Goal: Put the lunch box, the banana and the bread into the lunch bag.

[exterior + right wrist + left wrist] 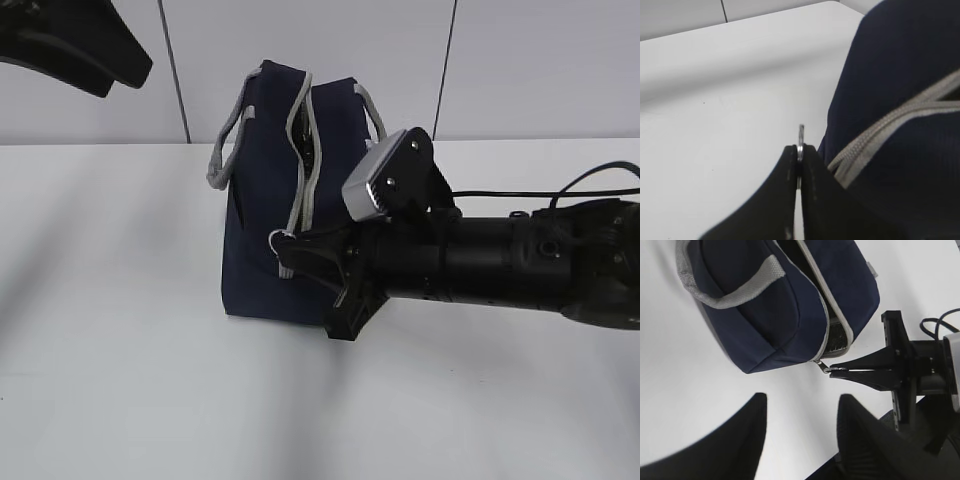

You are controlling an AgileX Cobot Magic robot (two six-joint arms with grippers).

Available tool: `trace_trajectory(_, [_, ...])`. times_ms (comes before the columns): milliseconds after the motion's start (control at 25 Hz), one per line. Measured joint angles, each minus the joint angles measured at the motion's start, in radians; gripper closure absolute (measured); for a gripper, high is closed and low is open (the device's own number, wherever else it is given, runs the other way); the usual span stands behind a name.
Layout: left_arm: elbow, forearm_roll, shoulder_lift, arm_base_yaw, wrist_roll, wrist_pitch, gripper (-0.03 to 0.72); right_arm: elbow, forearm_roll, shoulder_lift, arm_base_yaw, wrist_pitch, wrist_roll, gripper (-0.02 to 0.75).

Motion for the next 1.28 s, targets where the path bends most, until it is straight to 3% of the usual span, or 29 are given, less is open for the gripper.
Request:
trace_trajectory(200, [0.028,-0.016,0.000,0.000,0.056,-0.023,0.359,-0.063,-0.139,-0.041,0.000,0.047,0.132,0.754])
trace_trajectory(480, [0.183,-0.081,0.000,0.000,0.203,-0.123,0.370,-0.144,-0.287,-0.075,0.000,0.090,0.291,0.754])
trace_trajectory(640, [0.261,-0.188,0.000,0.025,0.312,-0.180,0.375,-0.184,-0.338,-0.075,0.000,0.096,0.364,0.754])
trace_trajectory(960, [0.371,-0.444,0.000,0.169,0.595,-0.219,0.380,-0.259,-0.412,-0.075,0.000,0.102,0.491,0.754])
trace_trajectory(1280, [0.399,-0.540,0.011,0.179,0.788,-0.234,0.380,-0.315,-0.461,-0.075,0.000,0.126,0.573,0.754])
